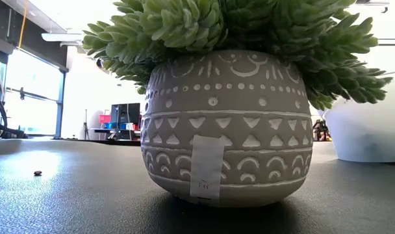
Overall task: Sort candy
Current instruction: Put the transparent candy wrapper into the purple bucket, then put the white candy wrapper into the white bucket
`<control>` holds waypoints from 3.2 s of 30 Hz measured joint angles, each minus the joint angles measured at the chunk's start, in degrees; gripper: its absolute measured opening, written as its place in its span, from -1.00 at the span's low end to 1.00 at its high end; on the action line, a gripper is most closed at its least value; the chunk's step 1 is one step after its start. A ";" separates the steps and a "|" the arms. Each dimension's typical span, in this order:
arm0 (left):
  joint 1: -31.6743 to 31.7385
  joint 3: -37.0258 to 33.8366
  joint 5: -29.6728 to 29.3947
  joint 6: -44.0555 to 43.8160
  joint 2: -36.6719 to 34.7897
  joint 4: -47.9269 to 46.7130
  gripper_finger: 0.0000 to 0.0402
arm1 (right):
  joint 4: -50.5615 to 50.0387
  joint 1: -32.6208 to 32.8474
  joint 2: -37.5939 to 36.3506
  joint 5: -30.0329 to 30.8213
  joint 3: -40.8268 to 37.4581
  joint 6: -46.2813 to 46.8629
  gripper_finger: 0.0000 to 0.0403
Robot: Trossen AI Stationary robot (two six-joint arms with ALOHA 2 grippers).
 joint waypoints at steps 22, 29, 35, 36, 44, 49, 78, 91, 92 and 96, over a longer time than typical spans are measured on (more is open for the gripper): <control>6.19 0.07 -5.06 21.57 -3.49 -0.72 -0.55 | -4.69 3.06 0.02 -0.91 -0.02 17.01 -0.22; 13.01 0.07 -10.60 25.92 -6.47 -0.44 -0.55 | -14.87 5.64 0.03 -1.70 -0.02 20.69 -0.22; 19.23 0.07 -17.29 27.30 -7.15 -0.01 -0.55 | -22.83 6.38 -0.45 -2.78 -0.04 21.33 -0.22; 20.48 0.07 -18.94 28.19 -7.15 0.01 -0.55 | -22.55 6.38 -0.64 -2.76 -0.04 20.18 -0.22; 30.57 0.07 -26.59 30.11 -7.14 0.34 -0.55 | -22.74 1.99 -1.67 5.19 -0.04 13.76 -0.22; 35.92 0.07 -27.13 34.90 -7.15 0.39 -0.55 | -20.78 -3.78 -0.96 7.18 -0.04 10.70 -0.22; 69.98 0.15 -34.89 93.02 -13.64 13.15 -0.55 | 4.07 -17.44 30.29 -12.05 -0.03 12.40 -0.22; 74.97 0.13 -23.42 98.50 -13.90 34.37 -0.55 | 8.66 -18.56 36.44 -17.63 -0.02 10.57 -0.22; 75.22 0.13 -21.06 98.50 -13.90 35.95 -0.55 | 8.54 -18.77 36.46 -17.61 -0.02 10.24 -0.22; 75.65 0.13 -11.34 99.93 -13.90 41.96 -0.55 | 8.00 -19.61 36.44 -17.60 -0.02 9.74 -0.22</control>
